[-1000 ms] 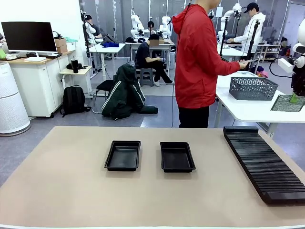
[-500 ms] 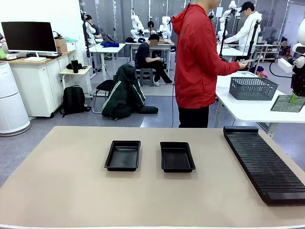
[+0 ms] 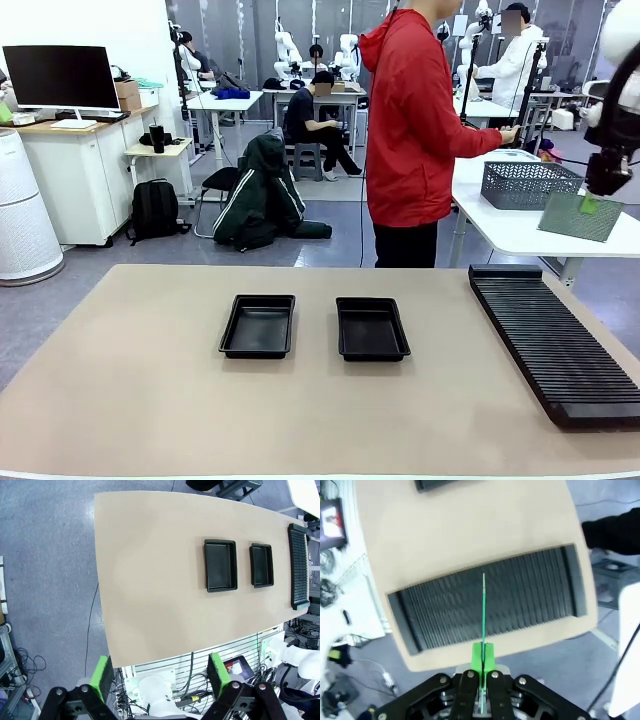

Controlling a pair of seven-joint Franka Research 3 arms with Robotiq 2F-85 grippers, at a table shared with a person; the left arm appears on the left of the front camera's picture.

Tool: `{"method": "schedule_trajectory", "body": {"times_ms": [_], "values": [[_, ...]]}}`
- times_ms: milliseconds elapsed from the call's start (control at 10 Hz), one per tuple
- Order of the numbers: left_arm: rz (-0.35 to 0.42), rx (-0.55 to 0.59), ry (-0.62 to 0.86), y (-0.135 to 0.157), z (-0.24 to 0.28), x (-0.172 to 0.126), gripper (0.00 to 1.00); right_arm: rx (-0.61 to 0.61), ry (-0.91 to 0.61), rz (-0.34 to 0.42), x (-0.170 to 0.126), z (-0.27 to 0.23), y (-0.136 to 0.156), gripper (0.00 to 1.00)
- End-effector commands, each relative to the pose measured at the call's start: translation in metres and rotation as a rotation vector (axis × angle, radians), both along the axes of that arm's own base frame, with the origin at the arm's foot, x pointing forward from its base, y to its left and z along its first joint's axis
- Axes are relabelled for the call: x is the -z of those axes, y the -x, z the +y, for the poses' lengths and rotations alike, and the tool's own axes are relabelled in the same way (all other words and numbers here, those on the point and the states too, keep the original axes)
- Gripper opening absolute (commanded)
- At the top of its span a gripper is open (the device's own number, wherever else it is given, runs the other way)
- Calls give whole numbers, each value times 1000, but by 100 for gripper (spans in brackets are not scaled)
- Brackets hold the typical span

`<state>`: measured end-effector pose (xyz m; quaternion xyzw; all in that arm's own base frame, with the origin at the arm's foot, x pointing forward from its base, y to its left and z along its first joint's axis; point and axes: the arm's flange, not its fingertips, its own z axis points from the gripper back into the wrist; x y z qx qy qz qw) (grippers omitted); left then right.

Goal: Inspect and transfer BCBs to ESD trays.
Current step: Pick up the Blank PCB from the PCB Rack and place it in the left ESD tray.

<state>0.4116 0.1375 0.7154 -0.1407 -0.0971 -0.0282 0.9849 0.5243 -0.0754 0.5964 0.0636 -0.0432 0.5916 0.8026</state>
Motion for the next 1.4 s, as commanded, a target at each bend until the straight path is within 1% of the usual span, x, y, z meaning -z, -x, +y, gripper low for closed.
{"method": "schedule_trajectory", "body": {"times_ms": [0, 200, 300, 400, 500, 600, 800, 1000, 1200, 1300], "values": [[2, -2, -2, 0, 0, 0, 100, 95, -97, 106, -26, 31, -6, 2], [2, -2, -2, 0, 0, 0, 100, 161, -81, 157, -43, 78, 3, 2], [2, -2, -2, 0, 0, 0, 100, 222, -107, 214, -49, 103, 7, 2], [2, -2, -2, 0, 0, 0, 100, 291, -112, 292, -53, 129, 10, 2], [2, -2, -2, 0, 0, 0, 100, 350, -102, 353, -52, 153, 11, 2], [2, -2, -2, 0, 0, 0, 100, 383, -110, 403, -51, 179, 12, 2], [2, -2, -2, 0, 0, 0, 100, 515, -116, 479, -46, 223, 16, 2], [2, -2, -2, 0, 0, 0, 100, 604, -155, 516, -39, 261, 26, 2], [2, -2, -2, 0, 0, 0, 100, 688, -171, 495, -27, 293, 38, 2], [2, -2, -2, 0, 0, 0, 100, 732, -173, 498, -19, 307, 44, 2]]}}
